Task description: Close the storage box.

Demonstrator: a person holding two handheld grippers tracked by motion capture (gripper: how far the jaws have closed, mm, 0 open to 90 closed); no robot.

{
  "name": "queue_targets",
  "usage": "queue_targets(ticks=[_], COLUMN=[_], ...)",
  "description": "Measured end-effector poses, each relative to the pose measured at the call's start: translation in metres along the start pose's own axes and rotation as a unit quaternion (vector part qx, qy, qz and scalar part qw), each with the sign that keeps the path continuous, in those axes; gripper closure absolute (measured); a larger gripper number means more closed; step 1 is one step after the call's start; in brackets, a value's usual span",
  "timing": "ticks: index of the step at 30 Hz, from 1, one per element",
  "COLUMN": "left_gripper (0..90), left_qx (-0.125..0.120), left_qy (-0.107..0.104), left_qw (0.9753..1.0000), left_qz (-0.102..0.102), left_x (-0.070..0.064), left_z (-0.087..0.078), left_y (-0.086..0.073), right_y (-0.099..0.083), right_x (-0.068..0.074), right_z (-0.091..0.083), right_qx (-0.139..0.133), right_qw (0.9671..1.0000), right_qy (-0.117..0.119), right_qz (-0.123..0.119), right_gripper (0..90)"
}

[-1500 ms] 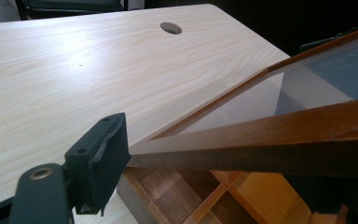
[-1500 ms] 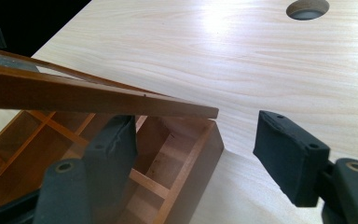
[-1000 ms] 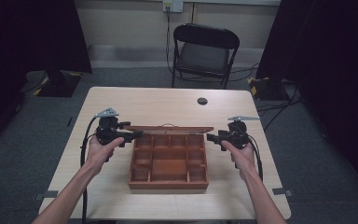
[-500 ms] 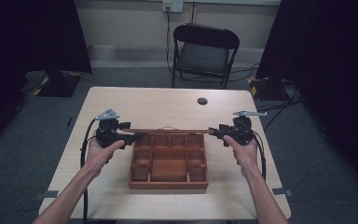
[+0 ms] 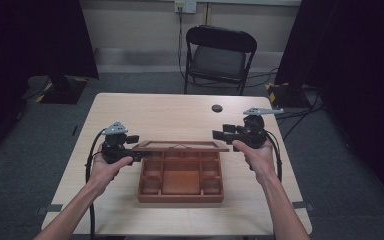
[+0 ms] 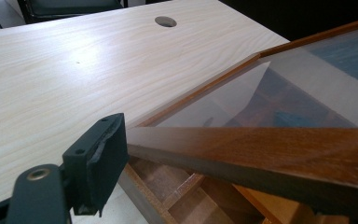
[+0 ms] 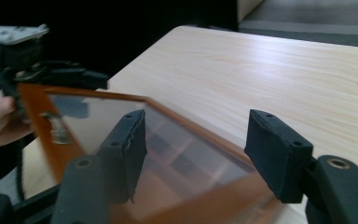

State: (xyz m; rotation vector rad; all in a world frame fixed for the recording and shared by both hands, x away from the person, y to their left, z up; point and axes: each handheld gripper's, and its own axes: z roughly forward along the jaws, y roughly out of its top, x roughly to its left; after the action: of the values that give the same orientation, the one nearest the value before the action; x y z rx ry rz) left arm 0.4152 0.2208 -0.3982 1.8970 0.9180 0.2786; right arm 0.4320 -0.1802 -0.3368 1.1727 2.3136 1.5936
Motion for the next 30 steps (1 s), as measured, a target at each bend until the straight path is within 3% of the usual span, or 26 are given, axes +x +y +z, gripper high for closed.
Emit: queue_targets(ticks=[4,5,8,12,18,20,24,30], left_gripper=[18.7,18.5,18.0,17.8,17.7,18.0,18.1,18.0], left_qx=[-0.003,-0.004,-0.003,-0.003,-0.001,0.001,0.005,0.009], left_qy=[-0.004,-0.005,-0.005,-0.006,-0.009,-0.012,-0.013,-0.015], left_qw=[1.0,1.0,1.0,1.0,1.0,0.9999,0.9999,0.9998], left_qz=[0.001,-0.001,-0.002,-0.004,-0.001,-0.001,0.006,0.007], left_x=[-0.002,-0.002,-0.002,-0.003,-0.003,-0.003,-0.004,-0.006], left_z=[-0.003,-0.004,-0.004,-0.004,-0.004,-0.003,-0.003,-0.002], left_y=[-0.003,-0.005,-0.008,-0.009,-0.01,-0.012,-0.013,-0.015], right_y=[0.006,0.01,0.013,0.015,0.013,0.012,0.01,0.006], right_x=[0.016,0.027,0.036,0.056,0.062,0.068,0.074,0.071], right_z=[0.008,0.013,0.018,0.032,0.038,0.041,0.048,0.054], right_qx=[0.014,0.018,0.026,0.05,0.067,0.076,0.092,0.103], right_qw=[0.9994,0.9985,0.9976,0.9934,0.9909,0.988,0.9852,0.9853], right_qy=[0.024,0.041,0.05,0.086,0.101,0.123,0.132,0.129], right_qz=[-0.02,-0.031,-0.041,-0.058,-0.059,-0.055,-0.058,-0.046], right_gripper=[42.0,44.6,44.8,52.2,66.3,71.5,74.4,77.5])
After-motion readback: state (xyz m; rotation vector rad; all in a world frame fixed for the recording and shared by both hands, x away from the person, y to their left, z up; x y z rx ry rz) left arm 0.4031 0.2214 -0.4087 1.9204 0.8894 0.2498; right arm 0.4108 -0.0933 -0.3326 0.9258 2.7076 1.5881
